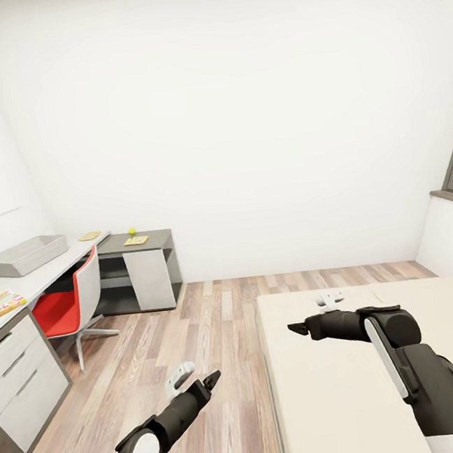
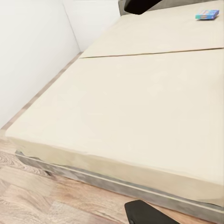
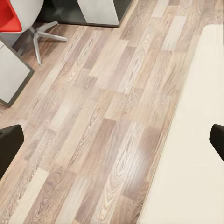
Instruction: Put all the toys in the child's room - the three board games (two on the bed and one on the table), the two jigsaw puzzles on the table, and the tennis ball on the table - inside the toy box on the table in the child's room.
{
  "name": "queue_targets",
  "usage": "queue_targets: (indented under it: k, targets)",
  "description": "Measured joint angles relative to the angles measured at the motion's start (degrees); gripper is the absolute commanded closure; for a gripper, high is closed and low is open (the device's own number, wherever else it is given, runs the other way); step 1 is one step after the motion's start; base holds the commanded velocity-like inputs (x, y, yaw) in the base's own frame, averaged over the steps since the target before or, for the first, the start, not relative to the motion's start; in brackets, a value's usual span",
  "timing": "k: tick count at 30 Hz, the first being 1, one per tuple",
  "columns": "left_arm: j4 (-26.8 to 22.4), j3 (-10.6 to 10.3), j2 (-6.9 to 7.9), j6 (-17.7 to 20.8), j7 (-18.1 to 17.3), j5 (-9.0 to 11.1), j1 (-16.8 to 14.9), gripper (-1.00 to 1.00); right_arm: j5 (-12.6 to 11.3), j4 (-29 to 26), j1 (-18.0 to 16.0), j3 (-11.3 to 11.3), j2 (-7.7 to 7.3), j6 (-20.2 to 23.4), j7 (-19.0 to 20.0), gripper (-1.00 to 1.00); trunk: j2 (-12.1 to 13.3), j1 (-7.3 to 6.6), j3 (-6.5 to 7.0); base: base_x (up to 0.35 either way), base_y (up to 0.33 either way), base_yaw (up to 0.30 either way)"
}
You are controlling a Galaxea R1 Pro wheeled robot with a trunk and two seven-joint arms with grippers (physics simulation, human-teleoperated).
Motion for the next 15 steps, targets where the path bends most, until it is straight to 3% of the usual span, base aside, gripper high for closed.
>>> queue_targets:
  k: [15]
  targets:
    - [-0.1, -0.1, 0.00, 0.0, 0.0, 0.0, 0.0, -1.00, 0.0, 0.0, 0.0, -1.1, 0.15, 0.0, 0.0, -1.00, 0.0, 0.00, 0.00, 0.000, 0.000, -0.014]
